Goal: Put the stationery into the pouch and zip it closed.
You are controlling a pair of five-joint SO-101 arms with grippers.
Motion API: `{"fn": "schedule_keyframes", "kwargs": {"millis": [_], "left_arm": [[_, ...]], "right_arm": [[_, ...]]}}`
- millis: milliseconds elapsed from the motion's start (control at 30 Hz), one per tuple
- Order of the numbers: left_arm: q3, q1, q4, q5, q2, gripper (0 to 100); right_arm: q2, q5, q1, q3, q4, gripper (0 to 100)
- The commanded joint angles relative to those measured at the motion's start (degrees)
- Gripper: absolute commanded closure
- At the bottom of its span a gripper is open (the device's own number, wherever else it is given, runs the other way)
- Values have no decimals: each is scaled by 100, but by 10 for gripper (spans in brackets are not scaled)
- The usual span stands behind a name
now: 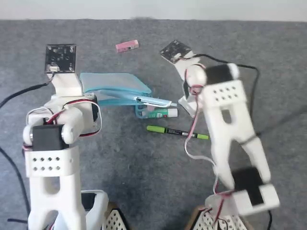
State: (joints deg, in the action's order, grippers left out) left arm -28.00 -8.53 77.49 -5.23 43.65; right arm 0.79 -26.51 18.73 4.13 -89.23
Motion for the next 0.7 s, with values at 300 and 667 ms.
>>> {"fn": "schedule_keyframes", "kwargs": {"millis": [300,667], "left_arm": [[154,9,-26,-88,211,988],[154,9,-9,-88,211,988]], "right_arm": [[154,387,1288,2101,-954,732],[-365,633,1393,2945,-1367,732]]}}
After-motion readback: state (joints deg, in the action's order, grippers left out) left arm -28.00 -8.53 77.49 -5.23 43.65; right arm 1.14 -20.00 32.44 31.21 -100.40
